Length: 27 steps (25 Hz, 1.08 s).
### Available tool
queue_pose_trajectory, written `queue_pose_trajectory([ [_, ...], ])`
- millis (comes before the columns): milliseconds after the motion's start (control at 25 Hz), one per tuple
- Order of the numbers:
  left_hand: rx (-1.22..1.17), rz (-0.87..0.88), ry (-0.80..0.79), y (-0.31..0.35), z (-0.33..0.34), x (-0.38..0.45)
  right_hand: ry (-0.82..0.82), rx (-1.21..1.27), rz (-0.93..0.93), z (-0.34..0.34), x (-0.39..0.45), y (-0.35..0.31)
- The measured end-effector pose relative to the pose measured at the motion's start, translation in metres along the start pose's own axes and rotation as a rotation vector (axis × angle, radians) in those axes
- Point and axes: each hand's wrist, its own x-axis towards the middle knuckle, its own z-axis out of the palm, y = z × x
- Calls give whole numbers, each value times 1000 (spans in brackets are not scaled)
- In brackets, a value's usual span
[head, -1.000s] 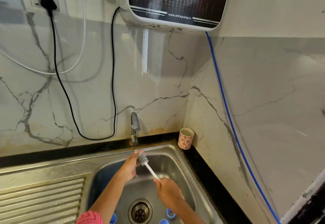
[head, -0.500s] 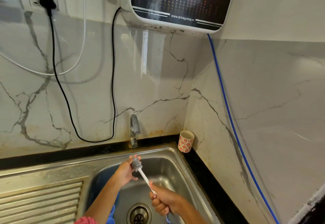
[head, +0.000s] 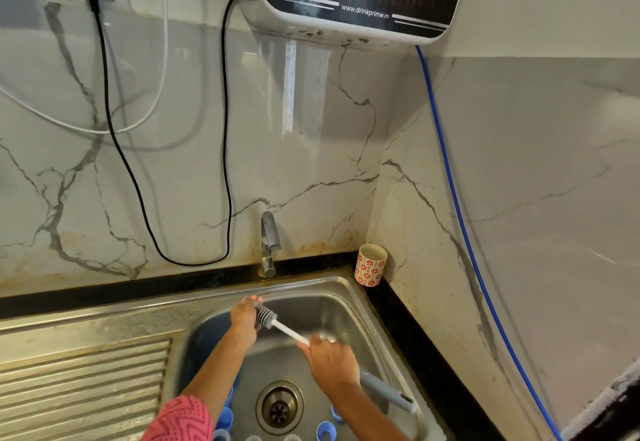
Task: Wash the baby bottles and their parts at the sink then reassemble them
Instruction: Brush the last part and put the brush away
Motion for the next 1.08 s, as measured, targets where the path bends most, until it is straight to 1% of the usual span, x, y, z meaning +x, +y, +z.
queue_pose_trajectory([
  [80,25,102,79,0,-17,8,42,24,0,4,0,6],
  [120,66,142,82,1,-25,9,4,67,-12,2,-7,9],
  [160,119,161,64,2,-33,10,19,86,-71,2,-15,13],
  [240,172,99,-5,1,-38,9,43,220,129,5,-14,18],
  [280,229,92,-26,-1,-40,8,5,311,210,6,-11,20],
  [320,269,94,-79,-4,-40,7,-34,361,253,6,-9,21],
  [360,290,80,-131,-6,-38,1,-64,369,257,3,-7,20],
  [400,325,79,-160,-9,-37,2,-78,338,221,0,-6,17],
  [480,486,138,-125,-15,-31,3,-76,292,153,-1,-5,11],
  [560,624,246,-108,-17,-24,1,-74,280,149,4,-5,9],
  [640,732,315,-95,-17,-17,-1,-92,263,158,6,-8,9],
  [680,726,303,-84,-16,-15,-2,-102,258,159,6,-9,9],
  [720,678,305,-90,-15,-14,-1,-99,261,164,6,-10,10],
  [800,554,252,-127,-12,-10,0,-92,242,180,4,-11,12],
  [840,521,232,-120,-11,-8,-1,-100,222,186,3,-11,11],
  [1000,226,141,24,-8,-6,0,-84,98,126,-5,-10,5],
  [1080,173,122,73,-11,-6,-2,-88,33,99,-6,-7,8],
])
